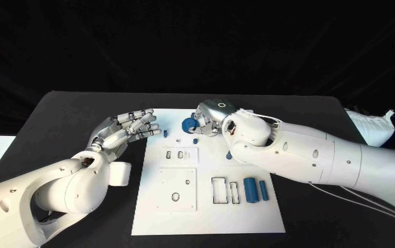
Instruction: Assemble the parts on the task board
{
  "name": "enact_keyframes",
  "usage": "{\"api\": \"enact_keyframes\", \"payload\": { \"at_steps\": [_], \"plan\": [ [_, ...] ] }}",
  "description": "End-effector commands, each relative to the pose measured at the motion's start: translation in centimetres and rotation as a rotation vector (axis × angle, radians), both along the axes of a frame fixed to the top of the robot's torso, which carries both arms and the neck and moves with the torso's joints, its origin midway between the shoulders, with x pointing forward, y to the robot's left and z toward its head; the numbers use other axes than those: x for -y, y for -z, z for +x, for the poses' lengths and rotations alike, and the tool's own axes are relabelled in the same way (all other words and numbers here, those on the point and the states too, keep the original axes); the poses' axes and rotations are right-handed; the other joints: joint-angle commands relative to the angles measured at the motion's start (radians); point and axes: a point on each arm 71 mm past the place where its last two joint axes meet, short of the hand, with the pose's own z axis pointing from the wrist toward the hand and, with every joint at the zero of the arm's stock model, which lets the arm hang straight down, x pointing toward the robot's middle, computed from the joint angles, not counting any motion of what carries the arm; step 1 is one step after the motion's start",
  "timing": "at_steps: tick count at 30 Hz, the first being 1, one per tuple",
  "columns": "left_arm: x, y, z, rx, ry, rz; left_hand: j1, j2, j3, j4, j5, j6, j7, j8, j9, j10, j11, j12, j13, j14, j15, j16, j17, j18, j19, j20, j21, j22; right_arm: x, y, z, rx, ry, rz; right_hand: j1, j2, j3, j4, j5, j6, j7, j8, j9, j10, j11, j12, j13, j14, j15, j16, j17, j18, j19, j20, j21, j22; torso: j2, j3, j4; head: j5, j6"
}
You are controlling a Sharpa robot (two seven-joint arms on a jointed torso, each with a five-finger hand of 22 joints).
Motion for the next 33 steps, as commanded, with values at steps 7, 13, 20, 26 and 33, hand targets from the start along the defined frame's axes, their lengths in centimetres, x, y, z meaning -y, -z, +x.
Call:
{"api": "enact_keyframes", "payload": {
  "at_steps": [7, 13, 20, 26, 33],
  "plan": [
    [0.1, -0.1, 0.0, 0.004, 0.005, -0.006, 0.000, 0.012, 0.003, -0.007, -0.002, -0.002, 0.038, -0.007, -0.001, 0.003, 0.004, -0.004, 0.001, 0.005, -0.001, -0.007, -0.002, 0.010, 0.007, 0.001, 0.004, -0.002, 0.6, -0.7, -0.3, 0.066, -0.024, 0.122, 0.004, 0.019, -0.003, -0.004, 0.041, 0.014, -0.001, 0.003, 0.001, 0.015, 0.001, 0.029, 0.023, 0.074, 0.006, 0.013, 0.101, -0.021, 0.053, 0.006, 0.011, 0.196, 0.000, -0.0003, 0.0007, -0.002, 0.000],
    [-0.1, -0.1, 0.0, 0.007, 0.003, -0.006, 0.001, 0.013, 0.004, -0.009, -0.002, 0.002, 0.038, -0.007, -0.001, 0.003, 0.004, -0.005, 0.001, 0.005, -0.001, -0.008, -0.002, 0.010, 0.007, 0.001, 0.004, -0.002, 3.3, -1.8, -1.1, 0.127, -0.096, 0.276, 0.037, 0.005, 0.000, -0.012, 0.047, 0.017, -0.002, 0.000, -0.001, 0.013, 0.000, 0.024, 0.024, 0.073, 0.005, 0.012, 0.098, -0.021, 0.053, 0.005, 0.011, 0.196, -0.003, 0.0003, -0.0041, -0.007, 0.006],
    [-0.3, -0.3, 0.1, 0.039, 0.012, 0.009, 0.001, 0.014, 0.005, -0.015, -0.003, 0.007, 0.035, -0.007, 0.000, 0.007, 0.002, -0.004, 0.002, 0.006, -0.001, -0.010, -0.002, 0.009, 0.007, 0.001, 0.003, -0.003, 9.0, -1.8, -1.7, -0.017, -0.167, 0.398, 0.175, -0.025, -0.001, -0.080, -0.010, -0.022, 0.001, -0.002, -0.004, -0.012, 0.001, 0.019, 0.033, 0.068, 0.005, 0.000, 0.082, -0.015, 0.035, 0.005, 0.000, 0.174, -0.009, 0.0068, -0.0249, 0.010, 0.012],
    [-0.2, -0.2, 0.3, 0.050, 0.019, 0.011, 0.001, 0.014, 0.006, -0.020, -0.003, 0.010, 0.034, -0.007, 0.000, 0.010, 0.001, -0.003, 0.002, 0.005, -0.001, -0.012, -0.003, 0.009, 0.006, 0.001, 0.002, -0.004, 13.1, -1.6, -2.3, -0.080, -0.131, 0.428, 0.243, -0.025, 0.005, -0.119, -0.011, -0.025, 0.010, 0.001, -0.002, -0.017, 0.006, 0.025, 0.040, 0.069, 0.009, 0.000, 0.083, -0.015, 0.034, 0.008, 0.000, 0.174, -0.011, 0.0129, -0.0284, 0.002, 0.015],
    [-0.1, -0.2, 0.4, 0.053, 0.020, 0.013, 0.001, 0.014, 0.007, -0.021, -0.003, 0.011, 0.033, -0.007, 0.000, 0.011, 0.001, -0.003, 0.002, 0.005, -0.001, -0.012, -0.003, 0.009, 0.006, 0.001, 0.002, -0.004, 16.4, -0.3, -2.1, -0.103, -0.069, 0.375, 0.268, -0.029, 0.005, -0.135, -0.009, -0.028, 0.012, -0.001, -0.002, -0.023, 0.008, 0.017, 0.036, 0.068, 0.011, -0.002, 0.080, -0.014, 0.031, 0.010, -0.002, 0.170, -0.014, 0.0158, -0.0349, -0.011, 0.014]
  ]
}}
